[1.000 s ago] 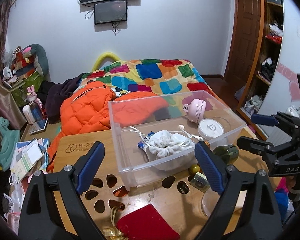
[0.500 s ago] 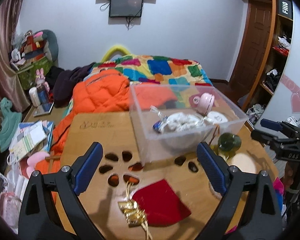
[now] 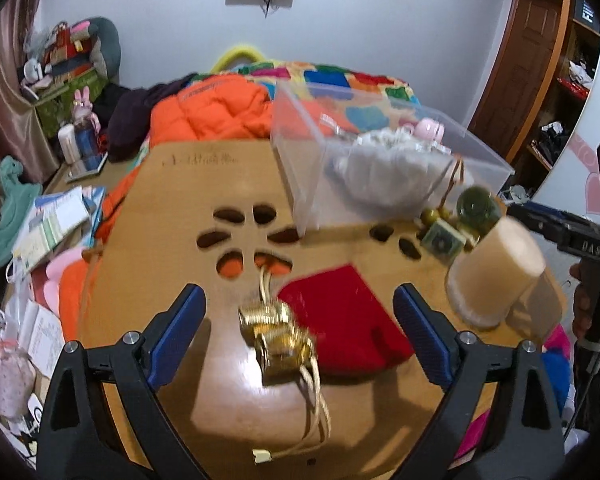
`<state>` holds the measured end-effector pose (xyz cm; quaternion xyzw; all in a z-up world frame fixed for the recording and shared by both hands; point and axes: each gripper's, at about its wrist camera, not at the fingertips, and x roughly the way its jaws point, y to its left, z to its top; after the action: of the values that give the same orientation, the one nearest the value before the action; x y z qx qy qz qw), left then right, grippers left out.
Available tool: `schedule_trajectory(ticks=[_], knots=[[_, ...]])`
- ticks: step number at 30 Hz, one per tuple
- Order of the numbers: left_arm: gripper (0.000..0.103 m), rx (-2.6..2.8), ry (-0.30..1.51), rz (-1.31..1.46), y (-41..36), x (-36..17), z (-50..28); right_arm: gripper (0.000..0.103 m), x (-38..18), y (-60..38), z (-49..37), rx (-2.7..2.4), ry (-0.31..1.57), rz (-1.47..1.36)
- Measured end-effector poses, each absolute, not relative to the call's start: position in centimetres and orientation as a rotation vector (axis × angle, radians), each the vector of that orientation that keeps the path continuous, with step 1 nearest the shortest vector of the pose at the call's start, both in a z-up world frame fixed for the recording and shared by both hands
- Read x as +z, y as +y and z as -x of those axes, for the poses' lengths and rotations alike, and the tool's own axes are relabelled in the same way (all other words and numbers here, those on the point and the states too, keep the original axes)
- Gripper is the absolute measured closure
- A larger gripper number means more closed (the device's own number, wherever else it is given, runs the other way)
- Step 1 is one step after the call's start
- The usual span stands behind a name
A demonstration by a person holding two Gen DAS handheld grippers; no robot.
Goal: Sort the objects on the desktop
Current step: 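Withdraw both grippers from the box toward the red pouch and green bottle, then grasp the red velvet pouch with the left gripper while the right grasps the green bottle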
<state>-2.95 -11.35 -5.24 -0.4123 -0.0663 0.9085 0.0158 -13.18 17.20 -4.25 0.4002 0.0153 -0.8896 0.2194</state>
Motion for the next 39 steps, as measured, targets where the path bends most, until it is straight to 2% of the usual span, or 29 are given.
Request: schedule_trajectory(ticks=[8,18,28,33,37,39], knots=[[0.007,2.768,-0.253,1.312,-10.7,-6.5,2.5,0.020,-5.4,16.4,14.1,-2.413,0.031,-1.144],[0.006,2.839,-0.043,1.318,-7.5,-7.2,2.2,0.017,-6.0,16.5,15.0,-2.375,-0.036,-1.168],[0.007,2.873,-0.034,1.261,-6.9,-7.5,1.9,0.017,-6.5,16.2,16.1,-2.282,-0.064,-1.202],[0.023,2.865,-0.019,1.244,-6.5,-7.3,2.0,0.017,-6.8,15.7,16.7,-2.244,-0.081,-1.220],[0.032,2.865,-0.017,1.232,-6.4,-7.3,2.1,0.018,-6.9,15.6,16.8,-2.241,-0.088,-1.209],[0.043,2.872,-0.005,1.228,-6.4,-7.2,2.1,0.022,-7.0,15.6,16.8,-2.246,-0.099,-1.201]])
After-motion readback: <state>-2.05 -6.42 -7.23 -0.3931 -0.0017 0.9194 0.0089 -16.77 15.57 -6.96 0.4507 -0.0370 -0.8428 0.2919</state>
